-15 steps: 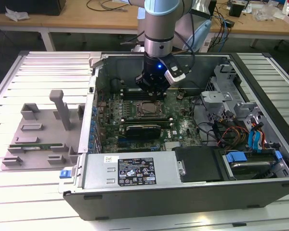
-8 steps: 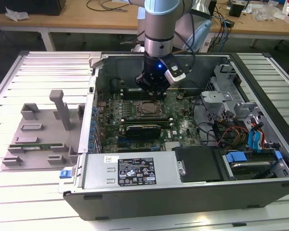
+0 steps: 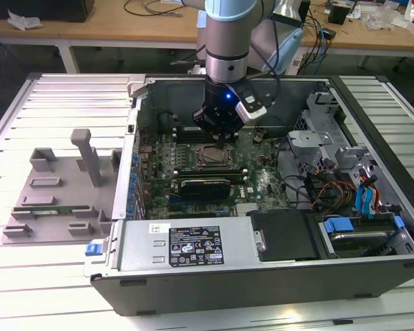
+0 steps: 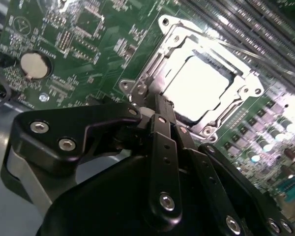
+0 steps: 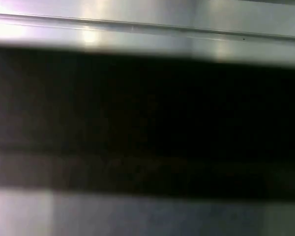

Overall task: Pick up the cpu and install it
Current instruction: 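Install the first cpu locking lever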

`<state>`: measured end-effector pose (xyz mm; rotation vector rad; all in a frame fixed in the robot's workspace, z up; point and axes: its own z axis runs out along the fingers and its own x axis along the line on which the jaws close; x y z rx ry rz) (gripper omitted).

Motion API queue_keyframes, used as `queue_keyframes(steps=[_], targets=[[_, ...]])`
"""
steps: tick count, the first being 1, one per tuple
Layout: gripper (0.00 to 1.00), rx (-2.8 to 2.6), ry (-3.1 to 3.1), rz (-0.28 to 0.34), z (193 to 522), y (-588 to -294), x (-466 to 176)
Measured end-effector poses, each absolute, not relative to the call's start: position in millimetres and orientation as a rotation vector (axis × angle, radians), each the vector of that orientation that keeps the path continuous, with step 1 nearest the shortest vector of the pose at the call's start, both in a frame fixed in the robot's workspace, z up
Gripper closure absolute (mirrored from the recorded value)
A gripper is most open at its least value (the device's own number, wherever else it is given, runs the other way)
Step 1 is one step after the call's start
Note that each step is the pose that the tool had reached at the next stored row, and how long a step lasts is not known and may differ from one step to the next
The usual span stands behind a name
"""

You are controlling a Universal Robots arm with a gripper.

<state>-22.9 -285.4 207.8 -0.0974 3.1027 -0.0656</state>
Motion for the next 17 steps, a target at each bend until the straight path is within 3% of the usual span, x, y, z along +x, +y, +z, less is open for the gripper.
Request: queue_keyframes(steps=[8,10,17], targets=[[0.89,-0.097,3.1,-0.072,211.7,-292.0,-24.2],[0.89,-0.097,3.1,-0.076,231.4,-292.1,-24.2],[0.89,-0.097,3.1,-0.077,238.9,-292.1,-24.2]])
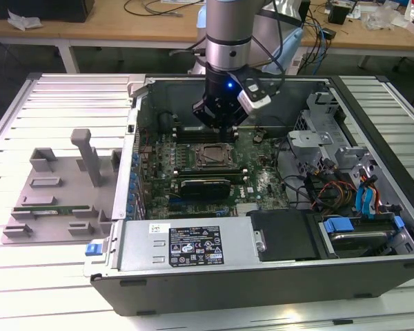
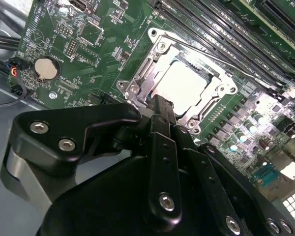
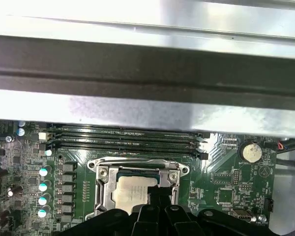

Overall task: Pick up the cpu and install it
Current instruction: 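Install the first cpu locking lever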

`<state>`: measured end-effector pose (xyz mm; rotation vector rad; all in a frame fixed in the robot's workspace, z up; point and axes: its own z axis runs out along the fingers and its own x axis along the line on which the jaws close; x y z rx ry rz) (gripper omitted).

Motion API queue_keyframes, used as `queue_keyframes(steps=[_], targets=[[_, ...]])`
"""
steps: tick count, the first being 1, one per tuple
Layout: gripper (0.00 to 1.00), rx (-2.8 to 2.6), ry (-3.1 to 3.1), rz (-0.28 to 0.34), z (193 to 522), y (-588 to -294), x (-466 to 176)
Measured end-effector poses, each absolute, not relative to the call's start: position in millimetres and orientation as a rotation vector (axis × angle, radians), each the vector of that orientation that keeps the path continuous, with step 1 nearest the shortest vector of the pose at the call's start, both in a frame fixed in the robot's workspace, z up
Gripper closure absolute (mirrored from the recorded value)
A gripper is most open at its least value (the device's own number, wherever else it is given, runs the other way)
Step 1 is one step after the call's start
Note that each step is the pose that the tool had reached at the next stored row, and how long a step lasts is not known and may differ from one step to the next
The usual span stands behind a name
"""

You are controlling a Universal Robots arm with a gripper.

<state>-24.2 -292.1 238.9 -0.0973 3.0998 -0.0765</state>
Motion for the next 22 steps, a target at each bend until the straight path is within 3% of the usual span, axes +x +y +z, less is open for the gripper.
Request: queue_keyframes(steps=[22], targets=[[0.89,-0.097,3.1,-0.077,245.9,-292.1,-24.2]])
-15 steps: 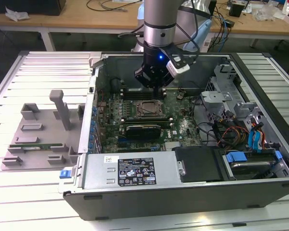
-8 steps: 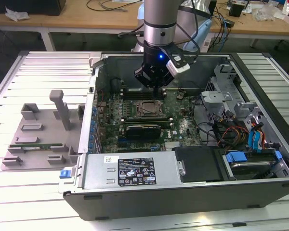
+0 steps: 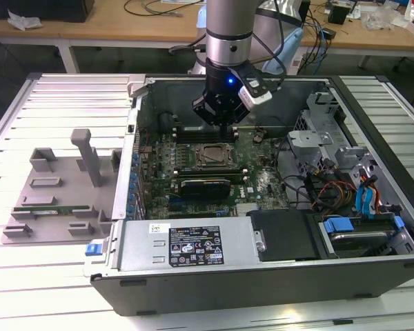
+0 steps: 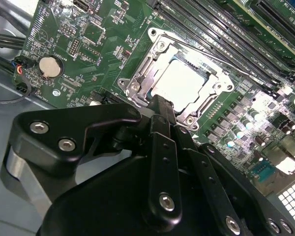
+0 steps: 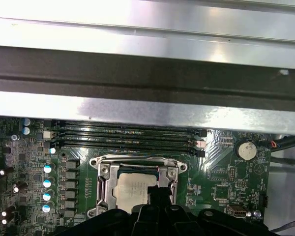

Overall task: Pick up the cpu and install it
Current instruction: 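Install the second cpu locking lever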

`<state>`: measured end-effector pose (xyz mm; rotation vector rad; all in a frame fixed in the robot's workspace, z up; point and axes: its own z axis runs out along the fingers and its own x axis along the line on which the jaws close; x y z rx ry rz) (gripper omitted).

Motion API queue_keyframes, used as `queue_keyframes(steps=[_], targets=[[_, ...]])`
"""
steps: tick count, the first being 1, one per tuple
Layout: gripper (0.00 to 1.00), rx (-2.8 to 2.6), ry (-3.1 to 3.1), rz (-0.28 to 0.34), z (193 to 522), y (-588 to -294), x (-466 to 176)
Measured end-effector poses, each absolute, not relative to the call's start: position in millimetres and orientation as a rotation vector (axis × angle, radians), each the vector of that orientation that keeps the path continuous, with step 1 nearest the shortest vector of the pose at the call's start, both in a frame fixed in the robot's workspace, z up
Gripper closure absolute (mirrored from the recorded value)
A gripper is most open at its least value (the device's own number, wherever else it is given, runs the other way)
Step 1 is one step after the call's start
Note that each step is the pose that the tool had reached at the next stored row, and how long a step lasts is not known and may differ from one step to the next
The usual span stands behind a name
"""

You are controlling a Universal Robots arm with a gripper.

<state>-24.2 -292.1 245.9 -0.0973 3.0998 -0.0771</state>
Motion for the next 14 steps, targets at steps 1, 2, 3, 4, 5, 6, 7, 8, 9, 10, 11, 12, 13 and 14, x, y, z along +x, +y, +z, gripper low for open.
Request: queue_keyframes(steps=[1,2,3,4,5,6,7,8,9,10,11,12,13,14], targets=[[0.89,-0.097,3.1,-0.077,245.9,-292.1,-24.2],[0.89,-0.097,3.1,-0.077,245.9,-292.1,-24.2],[0.89,-0.097,3.1,-0.077,246.0,-292.0,-24.2],[0.89,-0.097,3.1,-0.077,246.0,-292.1,-24.2],[0.89,-0.097,3.1,-0.077,246.1,-292.2,-24.2],[0.89,-0.097,3.1,-0.077,246.0,-293.3,-24.2],[0.89,-0.097,3.1,-0.077,246.0,-294.3,-24.3],[0.89,-0.097,3.1,-0.077,246.0,-295.0,-24.4],[0.89,-0.097,3.1,-0.077,246.0,-296.0,-24.4],[0.89,-0.097,3.1,-0.077,246.0,-296.6,-24.5],[0.89,-0.097,3.1,-0.077,245.9,-297.1,-24.5],[0.89,-0.097,3.1,-0.077,246.0,-298.3,-24.5],[0.89,-0.097,3.1,-0.077,245.9,-300.4,-24.5],[0.89,-0.097,3.1,-0.077,245.9,-304.7,-24.6]])
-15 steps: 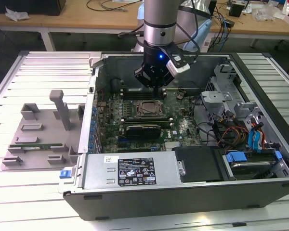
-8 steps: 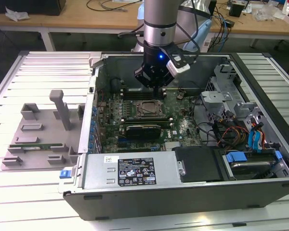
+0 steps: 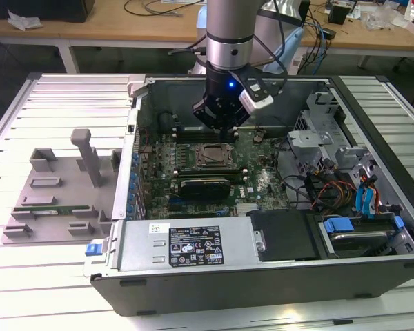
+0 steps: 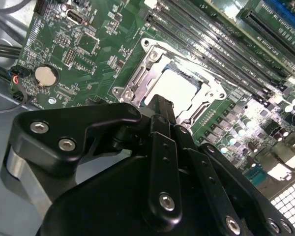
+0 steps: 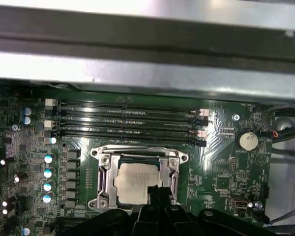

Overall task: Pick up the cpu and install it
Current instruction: 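Install the second cpu locking lever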

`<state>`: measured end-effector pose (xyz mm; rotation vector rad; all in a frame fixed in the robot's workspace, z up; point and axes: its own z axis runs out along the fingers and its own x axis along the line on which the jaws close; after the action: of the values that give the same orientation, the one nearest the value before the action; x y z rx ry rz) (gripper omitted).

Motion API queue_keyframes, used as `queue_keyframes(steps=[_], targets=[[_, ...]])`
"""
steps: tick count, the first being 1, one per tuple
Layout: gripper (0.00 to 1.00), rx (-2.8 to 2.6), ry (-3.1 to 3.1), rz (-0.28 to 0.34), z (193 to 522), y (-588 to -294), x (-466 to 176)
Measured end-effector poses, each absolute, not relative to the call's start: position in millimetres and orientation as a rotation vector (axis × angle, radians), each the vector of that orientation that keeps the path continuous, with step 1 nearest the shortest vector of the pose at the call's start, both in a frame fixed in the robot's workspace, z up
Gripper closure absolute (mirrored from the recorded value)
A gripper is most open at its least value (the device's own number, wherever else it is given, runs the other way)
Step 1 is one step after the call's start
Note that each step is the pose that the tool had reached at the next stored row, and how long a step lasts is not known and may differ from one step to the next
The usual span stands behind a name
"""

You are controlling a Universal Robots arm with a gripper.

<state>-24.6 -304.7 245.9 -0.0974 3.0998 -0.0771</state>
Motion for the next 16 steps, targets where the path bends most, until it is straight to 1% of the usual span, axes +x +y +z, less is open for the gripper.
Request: queue_keyframes(steps=[16], targets=[[0.89,-0.097,3.1,-0.077,245.2,-330.0,-24.6]])
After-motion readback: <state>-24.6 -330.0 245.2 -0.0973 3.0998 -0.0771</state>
